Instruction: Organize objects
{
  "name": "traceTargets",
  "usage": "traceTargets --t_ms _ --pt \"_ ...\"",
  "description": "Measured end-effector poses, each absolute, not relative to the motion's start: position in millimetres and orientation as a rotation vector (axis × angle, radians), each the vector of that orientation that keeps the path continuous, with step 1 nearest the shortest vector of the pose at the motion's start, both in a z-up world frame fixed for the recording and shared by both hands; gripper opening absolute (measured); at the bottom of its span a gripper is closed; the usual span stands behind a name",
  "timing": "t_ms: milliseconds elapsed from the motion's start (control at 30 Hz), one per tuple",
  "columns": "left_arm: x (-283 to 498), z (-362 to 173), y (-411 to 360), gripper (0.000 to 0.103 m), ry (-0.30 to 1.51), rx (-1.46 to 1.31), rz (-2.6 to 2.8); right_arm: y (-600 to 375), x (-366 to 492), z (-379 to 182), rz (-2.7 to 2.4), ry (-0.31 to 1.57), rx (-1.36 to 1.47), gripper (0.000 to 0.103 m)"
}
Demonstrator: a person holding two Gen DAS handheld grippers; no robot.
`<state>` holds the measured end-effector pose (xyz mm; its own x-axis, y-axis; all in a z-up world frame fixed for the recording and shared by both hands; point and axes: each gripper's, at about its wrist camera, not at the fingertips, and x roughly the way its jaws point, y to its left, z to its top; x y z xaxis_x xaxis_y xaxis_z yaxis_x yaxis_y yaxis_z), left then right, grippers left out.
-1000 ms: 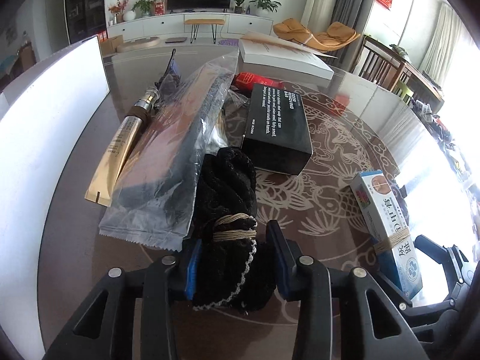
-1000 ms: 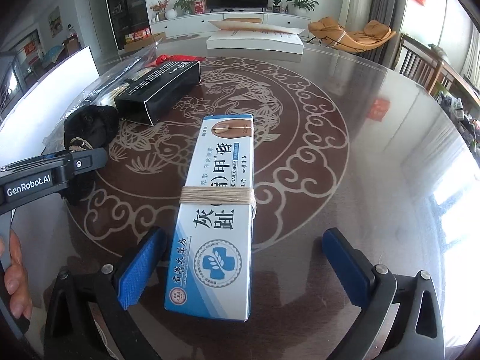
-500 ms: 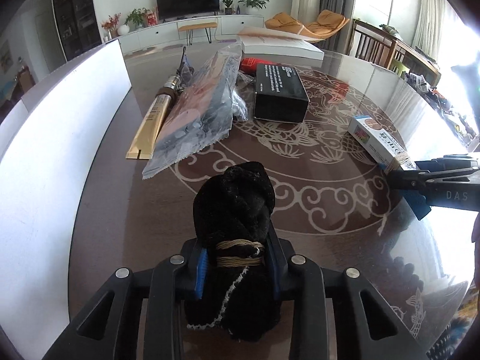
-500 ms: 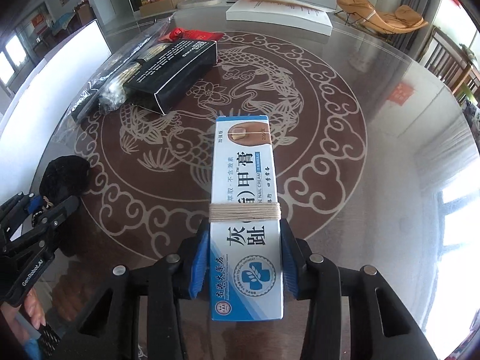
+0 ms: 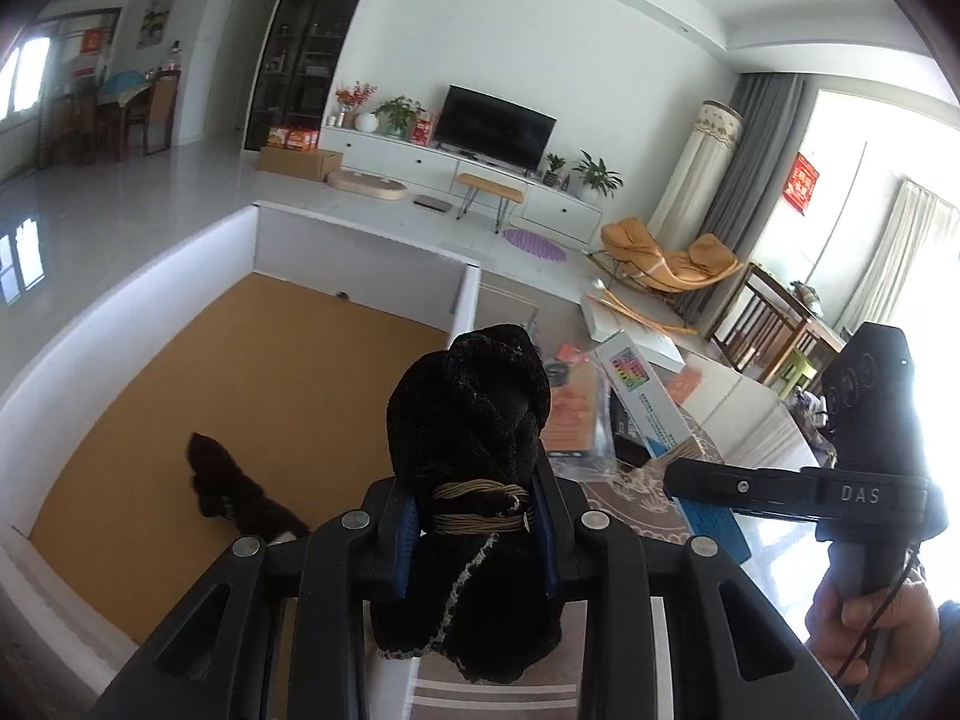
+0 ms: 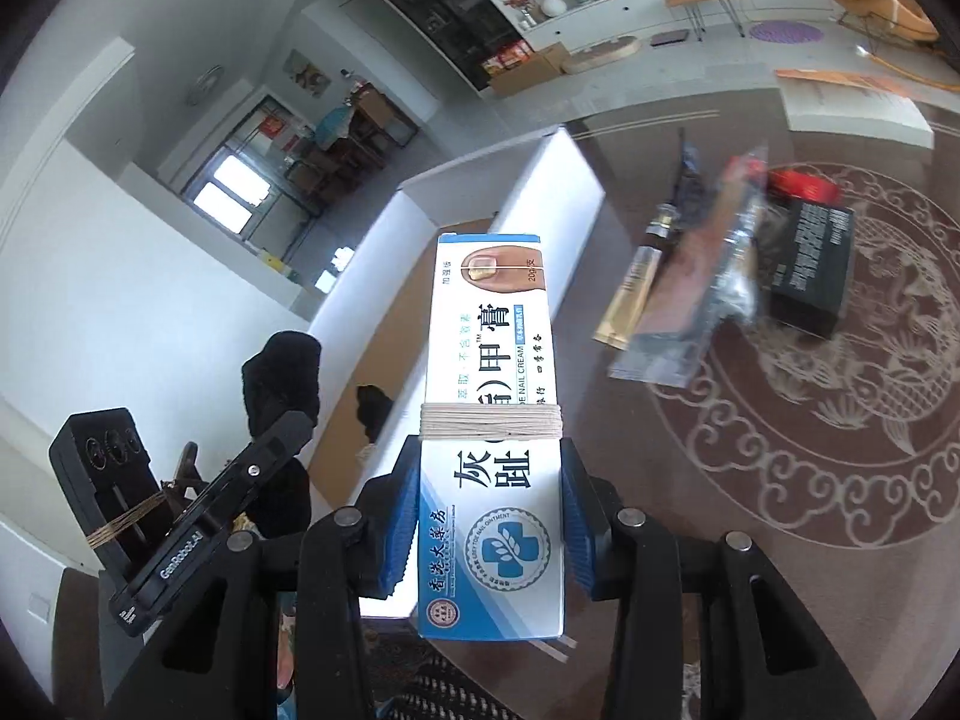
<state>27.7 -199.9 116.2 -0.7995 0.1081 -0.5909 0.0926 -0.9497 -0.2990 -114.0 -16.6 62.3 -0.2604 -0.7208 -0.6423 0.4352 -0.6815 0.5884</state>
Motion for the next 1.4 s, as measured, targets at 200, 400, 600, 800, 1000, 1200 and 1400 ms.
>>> traceTargets --t_ms 200,400,600,800,1000,1200,1400 --pt "34.1 89.0 -309.5 0.034 -0.583 -1.246 3.130 -168.9 -79.5 78.1 -1.841 -0.123 1.168 0.043" --pt "34.5 54.6 -350.8 0.064 -0.702 -1.480 3.130 -245.0 -61.7 40.2 -1.827 0.037 1.235 0.074" --pt "43.2 72.5 -301.4 0.065 -0.653 -1.276 3.131 -172.2 -56.5 53.0 -2.055 0.054 1.013 0.085" --pt "55.8 102.6 -182.4 0.101 -0.593 -0.985 2.934 -43.5 -71.2 28.2 -2.500 0.196 0.897 0.103" --pt "32.4 57.9 -57.2 0.103 -0.451 -1.148 2.559 95.7 -98.7 -40.6 -2.755 0.073 1.219 0.103" --pt "-7.3 -1.9 -13.2 0.103 -0.253 -1.289 2.661 171.5 -91.1 -59.1 -2.840 0.037 1.372 0.103" --pt "-43.0 -16.8 -8.9 0.103 -0.093 -1.285 2.804 170.4 -89.3 -60.8 -2.827 0.015 1.406 0.103"
